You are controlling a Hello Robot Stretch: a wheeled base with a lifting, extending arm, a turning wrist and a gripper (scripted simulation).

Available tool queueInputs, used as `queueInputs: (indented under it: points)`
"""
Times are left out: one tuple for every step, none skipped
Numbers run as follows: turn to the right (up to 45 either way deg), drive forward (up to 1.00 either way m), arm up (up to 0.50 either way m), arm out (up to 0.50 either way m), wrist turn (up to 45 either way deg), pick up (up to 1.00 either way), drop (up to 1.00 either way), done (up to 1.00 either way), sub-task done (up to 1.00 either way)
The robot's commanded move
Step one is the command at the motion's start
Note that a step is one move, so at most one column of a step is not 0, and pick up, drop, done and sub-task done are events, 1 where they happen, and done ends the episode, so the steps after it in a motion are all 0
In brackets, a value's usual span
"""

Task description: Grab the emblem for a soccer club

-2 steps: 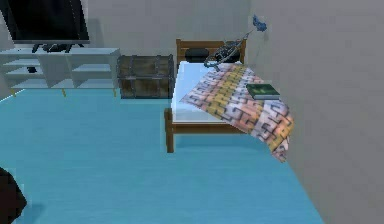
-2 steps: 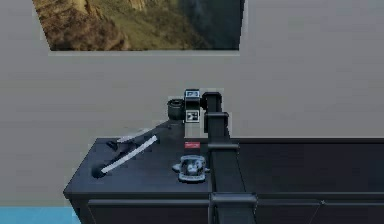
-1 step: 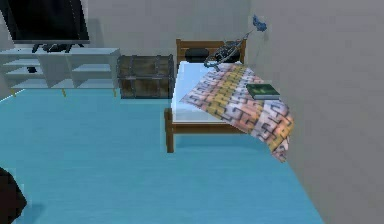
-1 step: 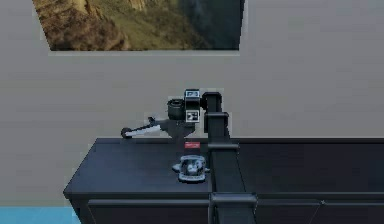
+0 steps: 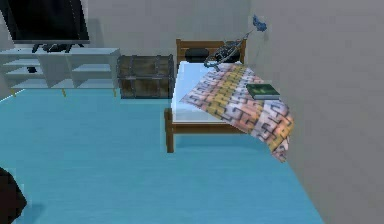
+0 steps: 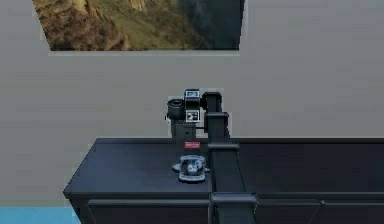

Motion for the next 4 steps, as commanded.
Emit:
queueInputs:
  points:
    - [0.0,0.00,0.00,0.00,6.0,0.00,0.00,0.00,0.00]
    - [0.0,0.00,-0.30,0.00,0.0,0.00,0.00,0.00,0.00]
    - [0.0,0.00,0.00,0.00,0.0,1.00,0.00,0.00,0.00]
    - [0.0,0.00,0.10,0.00,0.0,0.00,0.00,0.00,0.00]
